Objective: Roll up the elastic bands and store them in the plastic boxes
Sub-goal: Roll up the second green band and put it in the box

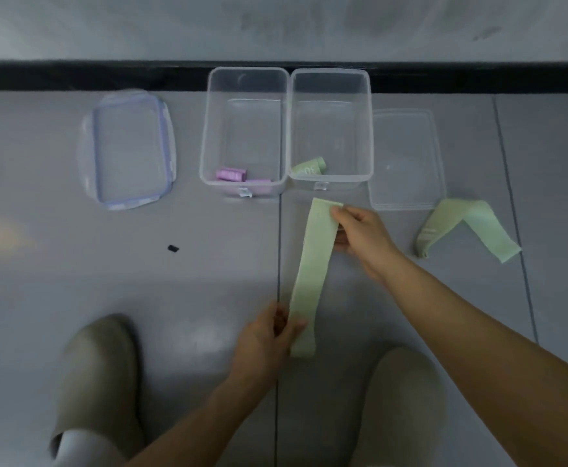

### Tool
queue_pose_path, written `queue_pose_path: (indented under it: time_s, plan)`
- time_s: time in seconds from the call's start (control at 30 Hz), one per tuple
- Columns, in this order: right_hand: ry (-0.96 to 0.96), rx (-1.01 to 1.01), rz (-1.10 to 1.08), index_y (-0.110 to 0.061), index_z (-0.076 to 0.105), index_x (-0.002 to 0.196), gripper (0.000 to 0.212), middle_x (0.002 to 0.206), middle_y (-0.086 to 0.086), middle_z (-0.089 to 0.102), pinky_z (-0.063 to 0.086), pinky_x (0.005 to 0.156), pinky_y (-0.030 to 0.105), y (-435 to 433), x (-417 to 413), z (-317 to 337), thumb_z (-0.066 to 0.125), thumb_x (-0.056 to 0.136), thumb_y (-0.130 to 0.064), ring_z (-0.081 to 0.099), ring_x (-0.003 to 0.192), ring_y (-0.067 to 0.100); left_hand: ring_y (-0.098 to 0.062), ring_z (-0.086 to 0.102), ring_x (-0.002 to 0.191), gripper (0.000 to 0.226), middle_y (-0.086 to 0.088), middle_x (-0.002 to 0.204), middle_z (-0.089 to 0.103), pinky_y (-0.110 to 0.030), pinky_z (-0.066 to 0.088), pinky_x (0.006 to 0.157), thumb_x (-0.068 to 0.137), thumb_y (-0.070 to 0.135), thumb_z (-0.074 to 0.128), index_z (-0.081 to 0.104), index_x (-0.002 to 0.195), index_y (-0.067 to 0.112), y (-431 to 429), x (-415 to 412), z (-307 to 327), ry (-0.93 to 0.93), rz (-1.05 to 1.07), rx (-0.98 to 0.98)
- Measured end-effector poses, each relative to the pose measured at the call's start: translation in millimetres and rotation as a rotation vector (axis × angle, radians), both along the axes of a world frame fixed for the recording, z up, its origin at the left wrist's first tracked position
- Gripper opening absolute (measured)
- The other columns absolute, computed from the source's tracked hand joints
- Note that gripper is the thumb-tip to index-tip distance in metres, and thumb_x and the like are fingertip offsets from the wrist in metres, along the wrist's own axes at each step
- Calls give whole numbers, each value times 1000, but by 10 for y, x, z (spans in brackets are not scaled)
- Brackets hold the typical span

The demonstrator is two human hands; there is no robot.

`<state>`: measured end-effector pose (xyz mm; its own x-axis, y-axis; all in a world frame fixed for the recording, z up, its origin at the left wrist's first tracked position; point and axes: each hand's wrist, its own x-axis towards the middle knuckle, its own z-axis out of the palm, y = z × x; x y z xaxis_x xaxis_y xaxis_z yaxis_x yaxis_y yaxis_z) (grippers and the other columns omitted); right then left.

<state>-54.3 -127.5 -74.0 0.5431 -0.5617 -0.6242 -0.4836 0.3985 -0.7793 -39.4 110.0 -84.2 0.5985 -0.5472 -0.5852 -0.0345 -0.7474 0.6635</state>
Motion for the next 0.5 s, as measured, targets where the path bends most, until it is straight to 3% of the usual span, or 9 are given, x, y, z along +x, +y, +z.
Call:
queue_pose_path:
  time_s: [0.1, 0.2, 0.3, 0.37, 0.43, 0.5]
  plan:
    - [64, -8, 60, -1, 69, 101, 30, 99, 18, 73, 58, 86, 49, 75, 261, -107, 54, 100, -27, 72, 88, 31, 3, 58, 66, 21, 9, 73, 63, -13, 40, 53, 89, 49, 60, 53, 86, 30, 187, 47, -58, -5, -29, 35]
    - [172, -174, 161, -9, 68, 87, 49, 88, 13, 74, 57, 82, 56, 26, 390, -293, 55, 82, -56, 71, 86, 34, 7, 54, 62, 16, 12, 68, 58, -10, 36, 52, 88, 41, 64, 50, 91, 33, 300, 43, -129, 31, -91, 60]
    - [232, -311, 187, -25, 68, 89, 49, 87, -2, 73, 58, 81, 51, -114, 387, -560, 53, 68, -67, 71, 82, 24, -1, 57, 67, 20, 11, 71, 60, -17, 41, 58, 85, 33, 69, 52, 94, 28, 334, 26, -185, 8, -83, 67]
    - [286, -435, 203, -31, 63, 105, 39, 94, -8, 69, 55, 84, 43, -62, 391, -371, 59, 79, -60, 68, 86, 19, -10, 59, 73, 23, 9, 75, 62, -25, 43, 63, 83, 32, 70, 51, 93, 25, 354, -8, -224, -35, -90, 68]
    - [316, -592, 252, -25, 58, 118, 32, 95, -6, 63, 48, 81, 33, 32, 286, -258, 62, 91, -41, 61, 86, 16, -12, 60, 73, 25, 8, 76, 62, -25, 40, 60, 82, 35, 69, 48, 91, 25, 389, -43, -251, -82, -130, 46]
    - [290, -719, 336, -24, 58, 114, 22, 97, -6, 60, 43, 78, 29, 197, 50, -151, 61, 93, -30, 57, 84, 13, -14, 60, 76, 26, 9, 81, 62, -26, 39, 60, 84, 42, 64, 46, 94, 26, 417, -74, -273, -172, -238, 31]
